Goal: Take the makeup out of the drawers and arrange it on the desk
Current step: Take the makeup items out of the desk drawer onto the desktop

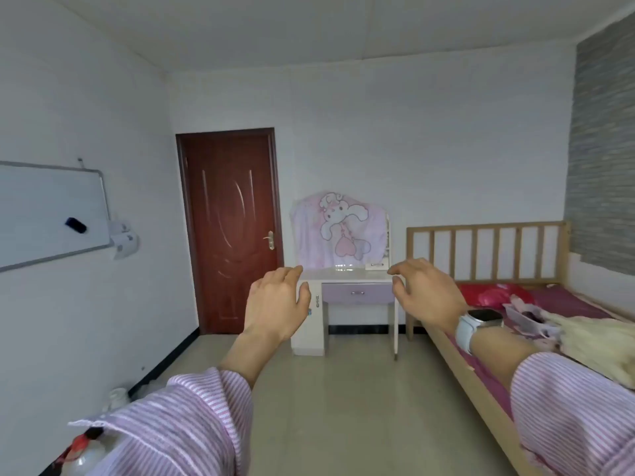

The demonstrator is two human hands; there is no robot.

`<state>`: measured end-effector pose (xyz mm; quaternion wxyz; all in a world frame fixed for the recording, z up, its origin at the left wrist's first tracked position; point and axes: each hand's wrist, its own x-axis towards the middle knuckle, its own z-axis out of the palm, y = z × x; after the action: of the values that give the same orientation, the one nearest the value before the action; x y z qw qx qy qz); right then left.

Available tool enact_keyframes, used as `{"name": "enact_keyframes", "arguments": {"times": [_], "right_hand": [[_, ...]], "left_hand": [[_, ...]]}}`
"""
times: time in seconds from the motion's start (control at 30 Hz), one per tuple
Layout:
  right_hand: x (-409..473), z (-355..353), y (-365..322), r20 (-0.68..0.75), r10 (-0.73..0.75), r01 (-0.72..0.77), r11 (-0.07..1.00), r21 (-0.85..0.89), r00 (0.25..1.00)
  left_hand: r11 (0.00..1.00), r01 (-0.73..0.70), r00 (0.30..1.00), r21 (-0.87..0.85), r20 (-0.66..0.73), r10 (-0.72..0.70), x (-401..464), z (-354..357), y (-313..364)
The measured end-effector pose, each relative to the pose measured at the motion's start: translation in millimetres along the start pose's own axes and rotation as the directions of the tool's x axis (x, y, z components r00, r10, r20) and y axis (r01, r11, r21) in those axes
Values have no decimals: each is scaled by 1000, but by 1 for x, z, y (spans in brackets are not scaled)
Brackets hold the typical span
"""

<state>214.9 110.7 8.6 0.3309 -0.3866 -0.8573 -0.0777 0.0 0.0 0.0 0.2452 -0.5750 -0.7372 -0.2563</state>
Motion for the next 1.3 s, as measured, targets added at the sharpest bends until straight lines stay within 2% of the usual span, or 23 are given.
{"name": "enact_keyframes", "arguments": {"times": [0.27, 0.6, 0.67, 0.83, 0.93, 1.07, 1.3], "right_hand": [[161, 135, 16, 57, 38, -46, 988, 149, 998], [305, 318, 136, 207, 70, -108, 978, 178, 976], [336, 356, 164, 231, 60, -106, 975, 194, 971], [415, 452, 236, 291, 134, -212, 943, 255, 947], [449, 512, 269, 338, 183, -279, 924, 261, 923], [479, 605, 309, 449, 241, -366, 905, 217, 860], [551, 760, 366, 546, 277, -464, 852, 241, 791]], "left_hand": [[998, -22, 1000, -59, -12, 21, 158, 114, -80], [989, -19, 988, -149, 146, 41, 312, 338, -103], [982, 15, 986, -189, 164, 16, 343, 387, -106], [945, 140, 965, -297, 256, -62, 424, 509, -115], [934, 209, 939, -289, 327, -108, 458, 572, -127], [933, 231, 944, -278, 298, -145, 486, 659, -146], [873, 350, 888, -340, 418, -193, 558, 820, -185]]}}
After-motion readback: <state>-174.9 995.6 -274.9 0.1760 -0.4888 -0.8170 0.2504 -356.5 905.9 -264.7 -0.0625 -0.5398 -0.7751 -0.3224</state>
